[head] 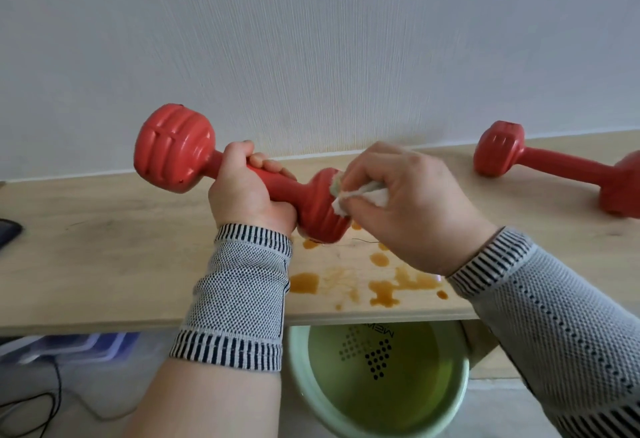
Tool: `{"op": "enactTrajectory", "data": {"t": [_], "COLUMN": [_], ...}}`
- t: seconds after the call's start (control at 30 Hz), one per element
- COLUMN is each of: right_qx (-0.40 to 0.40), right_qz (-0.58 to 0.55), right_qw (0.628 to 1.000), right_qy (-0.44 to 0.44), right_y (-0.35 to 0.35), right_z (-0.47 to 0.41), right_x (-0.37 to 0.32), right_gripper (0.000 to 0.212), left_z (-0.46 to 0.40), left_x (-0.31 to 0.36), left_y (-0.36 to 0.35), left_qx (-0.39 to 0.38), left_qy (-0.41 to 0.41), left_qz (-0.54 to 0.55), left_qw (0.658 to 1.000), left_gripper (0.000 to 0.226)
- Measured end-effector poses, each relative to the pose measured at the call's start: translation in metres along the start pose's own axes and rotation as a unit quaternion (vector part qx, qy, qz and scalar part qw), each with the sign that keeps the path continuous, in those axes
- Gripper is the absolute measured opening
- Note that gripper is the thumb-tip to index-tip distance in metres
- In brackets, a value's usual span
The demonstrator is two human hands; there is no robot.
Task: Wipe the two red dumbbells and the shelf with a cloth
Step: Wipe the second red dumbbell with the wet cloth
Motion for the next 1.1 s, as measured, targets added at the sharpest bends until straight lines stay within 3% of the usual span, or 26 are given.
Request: {"op": "enactTrajectory", "data": {"t": [0.23, 0.47, 0.67, 0.93, 1.1], "right_qx": [0.021, -0.015, 0.007, -0.044, 0.030], "right_qz": [-0.094, -0.071, -0.197, -0.108, -0.081], "right_qw": [0.987, 0.997, 0.964, 0.992, 0.993], "right_qy": [-0.125, -0.030, -0.176, -0.049, -0.083], "right_y": [0.008, -0.010, 0.000, -0.007, 0.007], "right_z": [-0.006, 0.001, -0.001, 0.001, -0.003], "right_x": [0.042, 0.005, 0.050, 0.009, 0.028], "right_gripper": [0.006, 0.005, 0.010, 0.007, 0.003], "left_z": [0.006, -0.003, 0.005, -0.003, 0.003], "left_x": [-0.007, -0.003, -0.012, -0.009, -0.010], "left_y": [-0.007, 0.010, -0.004, 0.006, 0.010], "left_qx": [-0.040, 0.011, -0.030, 0.006, 0.042], "left_qy": [0.014, 0.033, 0.031, 0.063, 0.042], "left_qz": [-0.029, 0.017, -0.020, 0.019, -0.024], "left_qw": [0.999, 0.999, 0.999, 0.998, 0.998], "left_gripper": [0.022, 0.026, 0.026, 0.026, 0.025]}}
Point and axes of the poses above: each hand's wrist, its own z-axis away from the middle knuckle, its own y-axis out of the back of the hand, x = y × z, the point moved 10 cm from there along -z, towards the middle knuckle
